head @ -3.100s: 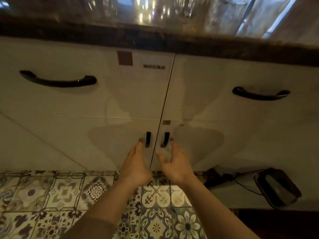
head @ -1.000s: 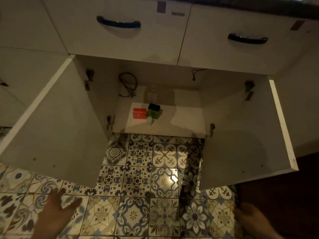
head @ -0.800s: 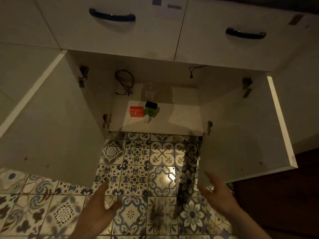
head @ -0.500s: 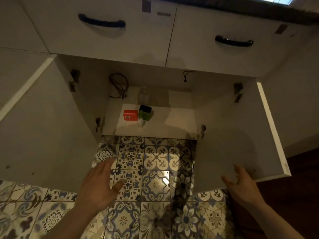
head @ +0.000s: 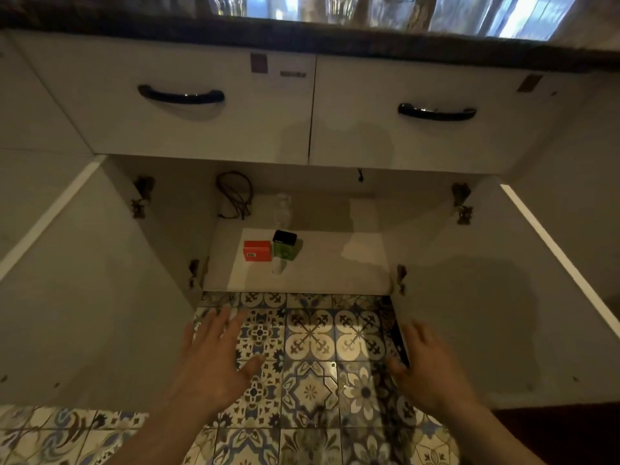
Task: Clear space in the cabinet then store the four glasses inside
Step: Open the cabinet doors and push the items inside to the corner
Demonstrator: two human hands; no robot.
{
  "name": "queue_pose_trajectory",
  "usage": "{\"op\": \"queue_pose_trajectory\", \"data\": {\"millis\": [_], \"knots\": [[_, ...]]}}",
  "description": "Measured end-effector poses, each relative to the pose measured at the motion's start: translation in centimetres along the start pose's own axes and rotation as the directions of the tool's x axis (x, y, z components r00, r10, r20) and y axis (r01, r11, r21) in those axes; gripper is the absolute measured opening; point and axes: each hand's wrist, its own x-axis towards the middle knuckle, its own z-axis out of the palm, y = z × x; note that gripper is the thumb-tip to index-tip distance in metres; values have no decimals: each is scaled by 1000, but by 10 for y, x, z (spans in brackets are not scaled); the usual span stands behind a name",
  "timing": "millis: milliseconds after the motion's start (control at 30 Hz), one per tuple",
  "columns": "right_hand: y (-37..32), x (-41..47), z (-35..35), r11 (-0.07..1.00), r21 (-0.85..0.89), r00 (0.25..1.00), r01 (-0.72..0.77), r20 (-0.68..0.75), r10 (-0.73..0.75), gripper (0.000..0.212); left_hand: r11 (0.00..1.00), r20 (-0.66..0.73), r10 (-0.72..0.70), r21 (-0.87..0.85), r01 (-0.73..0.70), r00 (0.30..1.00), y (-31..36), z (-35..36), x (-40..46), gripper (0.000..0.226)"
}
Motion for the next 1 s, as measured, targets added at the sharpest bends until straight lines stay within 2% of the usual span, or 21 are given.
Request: {"op": "queue_pose_trajectory", "data": {"millis": [133,300,700,1000], "knots": [[-48,32,-14,973,-102,973,207,-81,-216,73,998,-18,23,52,-22,1000,18,-14,26,89],[-91,56,-20,946,-112,937,304,-142,-318,68,995,-8,37,94,-36,999,42,-30,60,90],[-106,106,13,941,-123,946,316,-40,-323,70,998,2,22,62,-22,1000,27,12,106,89],[-166,239,81,929,-157,939,334,-33,-343,70,1000,41,6,14,-6,999,-40,78,223,90]]}}
